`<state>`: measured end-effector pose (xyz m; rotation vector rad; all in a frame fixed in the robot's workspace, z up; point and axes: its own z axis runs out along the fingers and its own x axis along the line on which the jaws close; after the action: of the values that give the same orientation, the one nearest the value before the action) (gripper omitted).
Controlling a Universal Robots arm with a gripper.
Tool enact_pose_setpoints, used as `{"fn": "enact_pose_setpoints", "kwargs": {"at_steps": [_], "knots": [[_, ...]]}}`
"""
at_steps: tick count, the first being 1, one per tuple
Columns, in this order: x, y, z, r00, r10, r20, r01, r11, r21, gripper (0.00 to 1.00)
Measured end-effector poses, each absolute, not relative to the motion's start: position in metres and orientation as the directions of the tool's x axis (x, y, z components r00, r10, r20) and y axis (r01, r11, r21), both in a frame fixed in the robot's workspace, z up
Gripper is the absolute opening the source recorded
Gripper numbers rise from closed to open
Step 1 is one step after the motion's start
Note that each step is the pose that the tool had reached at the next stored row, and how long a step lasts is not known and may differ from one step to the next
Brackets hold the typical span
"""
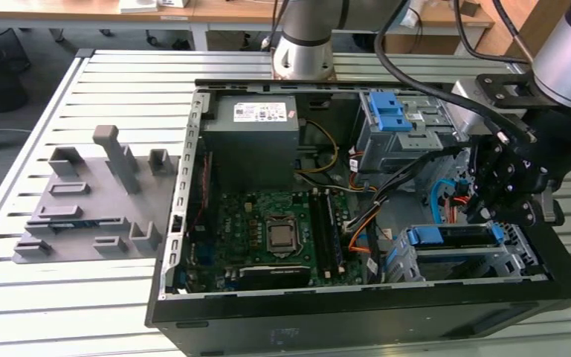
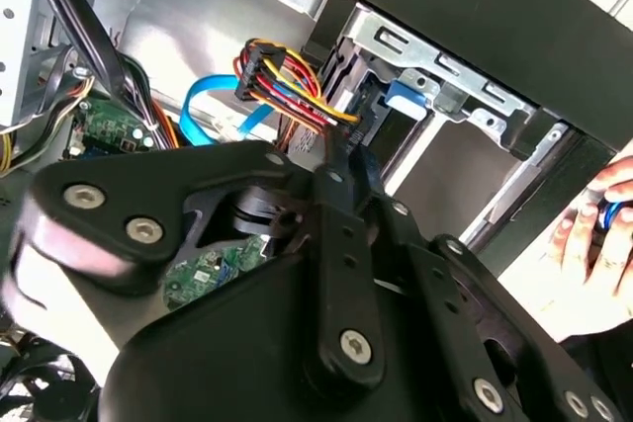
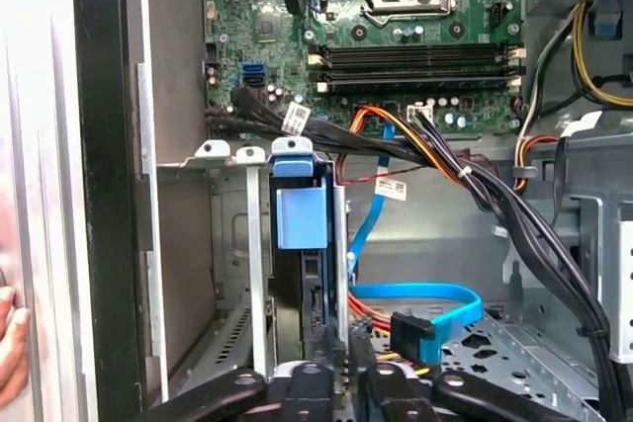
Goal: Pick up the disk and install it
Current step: 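Insert the first disk wire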
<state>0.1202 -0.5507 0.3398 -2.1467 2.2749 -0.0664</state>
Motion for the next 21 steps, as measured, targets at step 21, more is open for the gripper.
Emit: {"fn": "enact_pose_setpoints", "kwargs": {"at_steps": [21], "knots": [[0.1165,-0.5552,0.3369,-0.120,-0.993,0.014,-0.992,0.120,-0.031,0.16]]}}
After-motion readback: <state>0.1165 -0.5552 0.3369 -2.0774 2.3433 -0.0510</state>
